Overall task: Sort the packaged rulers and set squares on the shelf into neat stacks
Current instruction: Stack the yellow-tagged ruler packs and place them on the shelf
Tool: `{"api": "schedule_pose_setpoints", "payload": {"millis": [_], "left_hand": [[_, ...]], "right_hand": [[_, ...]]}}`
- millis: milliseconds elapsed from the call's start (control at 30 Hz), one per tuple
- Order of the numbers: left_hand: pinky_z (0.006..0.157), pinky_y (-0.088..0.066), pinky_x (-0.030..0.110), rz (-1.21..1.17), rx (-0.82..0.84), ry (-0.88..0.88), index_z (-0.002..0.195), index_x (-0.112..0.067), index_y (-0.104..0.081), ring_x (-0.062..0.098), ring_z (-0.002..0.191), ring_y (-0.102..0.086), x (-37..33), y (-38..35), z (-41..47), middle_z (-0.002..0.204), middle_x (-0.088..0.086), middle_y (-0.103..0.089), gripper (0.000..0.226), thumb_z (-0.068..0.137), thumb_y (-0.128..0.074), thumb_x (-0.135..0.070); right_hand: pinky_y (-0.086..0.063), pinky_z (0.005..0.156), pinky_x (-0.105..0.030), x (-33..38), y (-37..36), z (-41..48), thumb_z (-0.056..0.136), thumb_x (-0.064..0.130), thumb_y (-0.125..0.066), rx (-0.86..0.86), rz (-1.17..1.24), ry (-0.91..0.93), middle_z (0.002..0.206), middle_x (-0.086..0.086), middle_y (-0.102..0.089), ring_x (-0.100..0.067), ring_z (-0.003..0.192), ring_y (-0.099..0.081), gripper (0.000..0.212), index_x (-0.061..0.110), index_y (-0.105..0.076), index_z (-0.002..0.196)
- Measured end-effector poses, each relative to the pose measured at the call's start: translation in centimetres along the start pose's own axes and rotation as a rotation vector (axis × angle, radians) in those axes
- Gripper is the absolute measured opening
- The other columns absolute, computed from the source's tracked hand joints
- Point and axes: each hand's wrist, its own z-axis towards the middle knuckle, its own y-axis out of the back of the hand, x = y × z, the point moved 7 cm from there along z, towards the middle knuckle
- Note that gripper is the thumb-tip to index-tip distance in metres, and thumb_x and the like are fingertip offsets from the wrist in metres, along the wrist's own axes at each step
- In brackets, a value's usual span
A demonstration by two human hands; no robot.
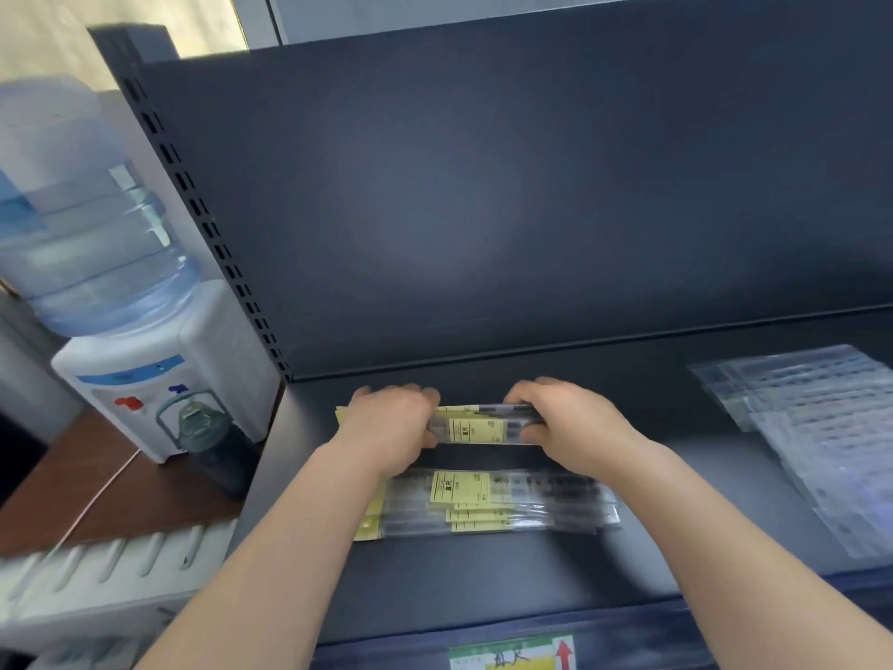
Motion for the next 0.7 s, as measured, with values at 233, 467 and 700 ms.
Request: {"api": "schedule_pose_setpoints", "payload": {"millis": [233, 467, 700], "left_hand": [[0.086, -0.039, 0.038, -0.111, -0.126, 0.048, 0.117, -0.02, -0.049, 0.023, 0.11, -0.052, -0.2, 0.0, -1.1, 0.114, -0.002, -0.056, 0.025, 0.094, -0.057, -0.027], [0.111, -0.024, 0.053, -0.137, -0.003, 0.124, 0.126, -0.02, -0.047, 0.023, 0.12, -0.047, 0.8, -0.9, -1.3, 0.121, -0.001, -0.055, 0.033, 0.095, -0.056, -0.024], [0.11, -0.027, 0.055, -0.172, 0.01, 0.152, 0.123, -0.021, -0.047, 0.024, 0.118, -0.047, 1.6, -0.9, -1.3, 0.119, -0.001, -0.054, 0.031, 0.094, -0.057, -0.022]], "right_hand": [[-0.043, 0.091, -0.029, -0.4, 0.5, 0.0, 0.08, 0.014, -0.074, -0.107, 0.222, 0.005, 0.11, 0.012, -0.053, -0.013, 0.109, -0.049, 0.051, 0.034, -0.055, 0.123], [-0.038, 0.086, -0.019, -2.1, -1.2, -0.6, 0.076, 0.007, -0.076, -0.072, 0.47, -0.132, 0.127, 0.007, -0.045, -0.013, 0.116, -0.046, 0.072, 0.035, -0.045, 0.134], [-0.036, 0.091, -0.019, -1.3, -1.5, 0.1, 0.084, 0.004, -0.067, -0.073, 0.557, -0.12, 0.13, 0.008, -0.045, -0.012, 0.118, -0.047, 0.053, 0.034, -0.051, 0.126]]}}
